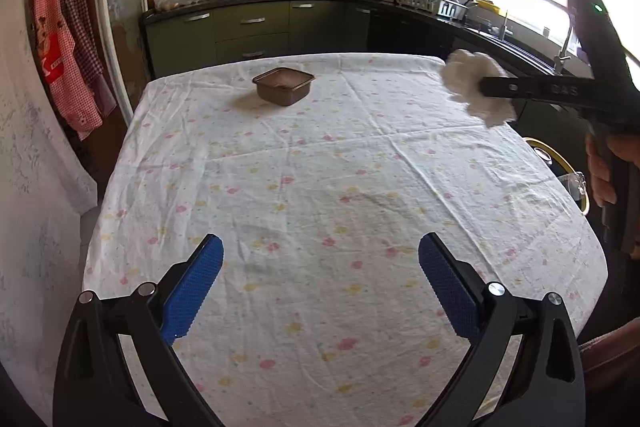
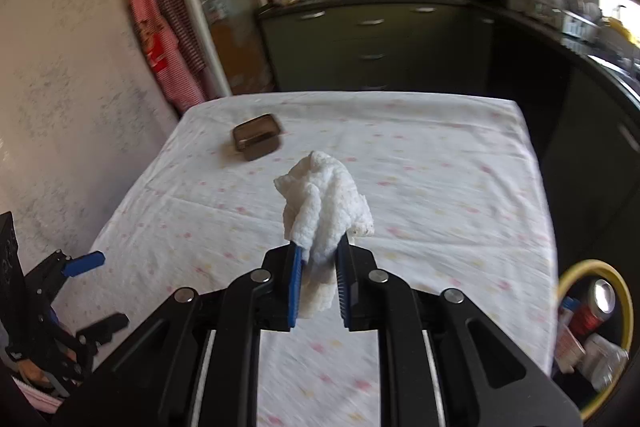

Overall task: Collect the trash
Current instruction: 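Carry the white cloth over the bin and open the right tool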

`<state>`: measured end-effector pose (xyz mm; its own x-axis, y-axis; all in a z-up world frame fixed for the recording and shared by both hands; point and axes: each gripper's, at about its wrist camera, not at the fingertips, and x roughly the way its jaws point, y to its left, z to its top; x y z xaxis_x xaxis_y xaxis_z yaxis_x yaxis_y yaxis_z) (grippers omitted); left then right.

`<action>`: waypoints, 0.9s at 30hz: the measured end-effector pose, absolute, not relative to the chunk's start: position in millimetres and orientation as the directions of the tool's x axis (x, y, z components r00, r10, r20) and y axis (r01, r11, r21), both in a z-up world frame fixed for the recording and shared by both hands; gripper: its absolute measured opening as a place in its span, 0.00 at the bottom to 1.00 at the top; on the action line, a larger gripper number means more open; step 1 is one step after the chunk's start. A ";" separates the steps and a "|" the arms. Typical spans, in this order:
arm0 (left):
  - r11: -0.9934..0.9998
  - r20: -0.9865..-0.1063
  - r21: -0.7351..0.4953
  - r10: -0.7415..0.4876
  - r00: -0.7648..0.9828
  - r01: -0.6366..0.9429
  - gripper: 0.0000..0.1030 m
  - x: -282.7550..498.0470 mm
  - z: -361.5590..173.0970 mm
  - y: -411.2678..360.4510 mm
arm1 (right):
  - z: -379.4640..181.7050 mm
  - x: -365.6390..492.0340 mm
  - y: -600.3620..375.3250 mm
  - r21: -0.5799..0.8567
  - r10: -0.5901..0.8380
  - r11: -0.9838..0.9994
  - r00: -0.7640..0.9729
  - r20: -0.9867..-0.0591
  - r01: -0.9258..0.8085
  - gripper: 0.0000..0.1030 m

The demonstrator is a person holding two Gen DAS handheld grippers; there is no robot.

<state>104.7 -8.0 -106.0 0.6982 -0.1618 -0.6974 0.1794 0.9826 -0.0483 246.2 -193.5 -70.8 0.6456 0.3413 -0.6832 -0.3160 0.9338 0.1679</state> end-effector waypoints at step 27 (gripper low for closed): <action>0.952 -0.710 0.060 -0.170 0.683 0.300 0.94 103.2 -100.4 -89.4 | -163.9 192.2 -447.2 0.070 -0.140 0.947 0.598 -0.789 0.314 0.52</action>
